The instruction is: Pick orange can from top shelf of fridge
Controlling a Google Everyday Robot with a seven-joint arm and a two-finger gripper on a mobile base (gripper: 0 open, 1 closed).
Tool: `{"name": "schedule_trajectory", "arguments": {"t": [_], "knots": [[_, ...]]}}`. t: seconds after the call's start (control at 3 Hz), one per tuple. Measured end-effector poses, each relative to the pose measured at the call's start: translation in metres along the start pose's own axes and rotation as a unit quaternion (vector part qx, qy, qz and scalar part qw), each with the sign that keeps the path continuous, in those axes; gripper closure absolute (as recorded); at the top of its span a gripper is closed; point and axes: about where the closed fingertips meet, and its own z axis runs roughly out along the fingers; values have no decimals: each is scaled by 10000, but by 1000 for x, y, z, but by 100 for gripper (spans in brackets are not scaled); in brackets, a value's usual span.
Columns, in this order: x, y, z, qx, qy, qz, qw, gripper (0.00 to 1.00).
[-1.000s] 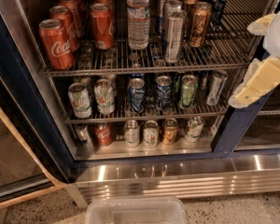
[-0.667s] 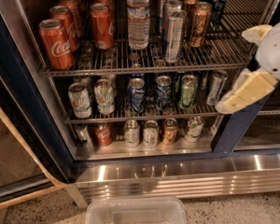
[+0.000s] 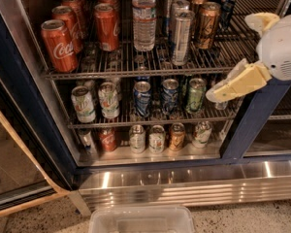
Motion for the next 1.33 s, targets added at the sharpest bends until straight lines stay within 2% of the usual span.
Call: {"name": "schedule_trajectory", "arguments": {"t": [0.33,0.67,1.0,1.33], "knots": [[5,5,5,5,-99,107,9999,0],[4,-2,22,290,-587,324,9973,0],[-10,-15,39,568,-1165,626,9896,0],[-10,-15,39,568,-1164,625,9896,0]]}}
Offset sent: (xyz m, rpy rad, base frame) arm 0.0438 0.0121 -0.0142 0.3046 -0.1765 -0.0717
